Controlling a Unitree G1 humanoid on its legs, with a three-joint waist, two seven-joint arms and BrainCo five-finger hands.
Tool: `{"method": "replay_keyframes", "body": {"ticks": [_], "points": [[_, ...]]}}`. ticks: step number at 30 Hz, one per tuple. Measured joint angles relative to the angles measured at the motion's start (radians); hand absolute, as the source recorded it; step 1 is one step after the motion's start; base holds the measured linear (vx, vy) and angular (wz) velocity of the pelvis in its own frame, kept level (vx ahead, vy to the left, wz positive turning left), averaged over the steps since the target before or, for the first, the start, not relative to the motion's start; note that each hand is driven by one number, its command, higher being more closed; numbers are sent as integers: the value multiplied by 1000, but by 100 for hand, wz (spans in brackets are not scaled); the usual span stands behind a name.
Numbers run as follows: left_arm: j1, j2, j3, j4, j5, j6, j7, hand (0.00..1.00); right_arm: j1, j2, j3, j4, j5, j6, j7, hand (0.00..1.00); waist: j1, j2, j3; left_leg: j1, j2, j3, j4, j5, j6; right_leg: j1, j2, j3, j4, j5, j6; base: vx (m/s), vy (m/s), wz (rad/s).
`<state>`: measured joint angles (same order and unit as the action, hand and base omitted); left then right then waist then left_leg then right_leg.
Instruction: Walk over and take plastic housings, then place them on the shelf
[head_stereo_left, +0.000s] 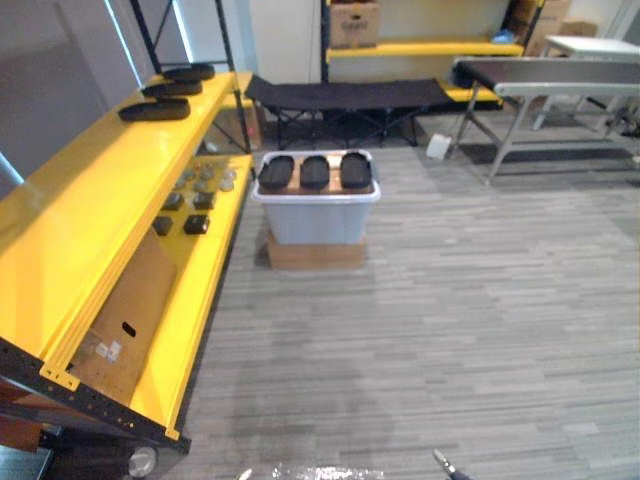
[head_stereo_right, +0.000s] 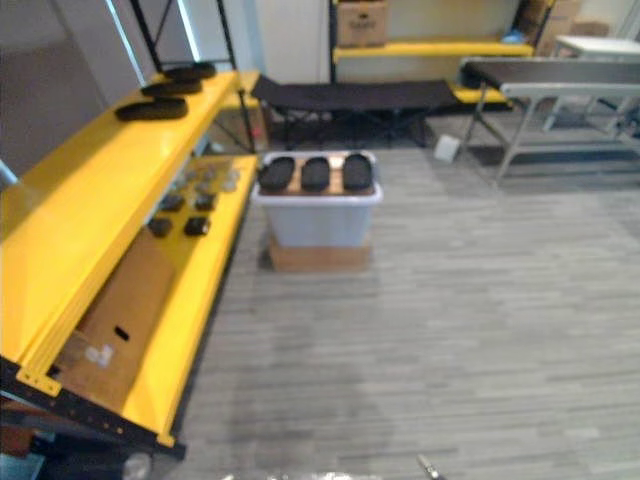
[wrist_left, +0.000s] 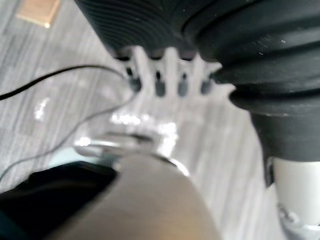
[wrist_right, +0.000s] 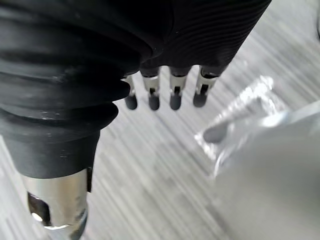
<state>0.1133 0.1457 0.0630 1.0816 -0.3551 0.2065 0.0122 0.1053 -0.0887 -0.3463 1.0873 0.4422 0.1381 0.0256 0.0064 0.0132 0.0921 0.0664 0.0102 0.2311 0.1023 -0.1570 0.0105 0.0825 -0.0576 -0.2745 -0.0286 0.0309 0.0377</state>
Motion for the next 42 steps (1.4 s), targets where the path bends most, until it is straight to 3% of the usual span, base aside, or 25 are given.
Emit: {"method": "replay_keyframes", "body": {"ticks": [5, 14, 27, 36, 38, 39, 41, 42], "points": [[-14, -8, 36, 2, -1, -3, -21, 0, -12, 13, -38, 1, 0, 37, 0, 0, -4, -4, 8, 69, -13, 24, -62, 8, -6, 45, 1, 2, -46, 8, 12, 108, 51, -9], [-58, -36, 42, 2, -32, -17, -35, 0, -65, 26, -68, 20, 0, 37, -2, 0, -16, -6, 31, 112, -18, 30, -98, 7, -14, 71, 0, -6, -51, 13, 53, 38, 40, -1], [-78, -53, 22, 2, -19, -25, -19, 0, -69, 45, -76, 20, -4, 34, -1, 0, -19, -3, 52, 130, -18, 50, -111, 6, -17, 76, 1, -13, -51, 13, 53, -39, 2, -4], [-86, -42, 0, 1, -21, -27, -18, 0, -36, 48, -84, 20, -31, 32, 3, 0, -21, -26, 62, 144, -38, 55, -140, 15, -17, 75, -13, -15, -50, 10, 49, -53, 18, -2], [-88, -42, -8, 1, -21, -26, -19, 0, -31, 47, -88, 19, -33, 25, 7, 0, -24, -27, 64, 143, -43, 52, -145, 15, -14, 45, -30, -20, 21, -29, 50, -49, 61, 9], [-93, -40, -27, 1, -19, -24, -20, 0, -25, 48, -104, 18, -33, 14, 12, 0, -25, -28, 69, 144, -42, 49, -145, 11, 6, -32, -56, -26, 200, -98, 49, -13, 69, 13], [-99, -35, -44, -1, -18, -24, -22, 0, -25, 47, -104, 17, -31, 12, 18, 0, -24, -33, 77, 148, -42, 42, -145, 2, 24, -97, -78, -26, 349, -124, 33, 16, 54, 10], [-124, -36, -47, 0, -17, -23, -22, 0, -24, 45, -104, 17, -24, -2, 21, 0, -26, -31, 112, 181, -39, 27, -143, -2, 53, -191, -105, -27, 565, -153, 35, 62, 35, 18]]}}
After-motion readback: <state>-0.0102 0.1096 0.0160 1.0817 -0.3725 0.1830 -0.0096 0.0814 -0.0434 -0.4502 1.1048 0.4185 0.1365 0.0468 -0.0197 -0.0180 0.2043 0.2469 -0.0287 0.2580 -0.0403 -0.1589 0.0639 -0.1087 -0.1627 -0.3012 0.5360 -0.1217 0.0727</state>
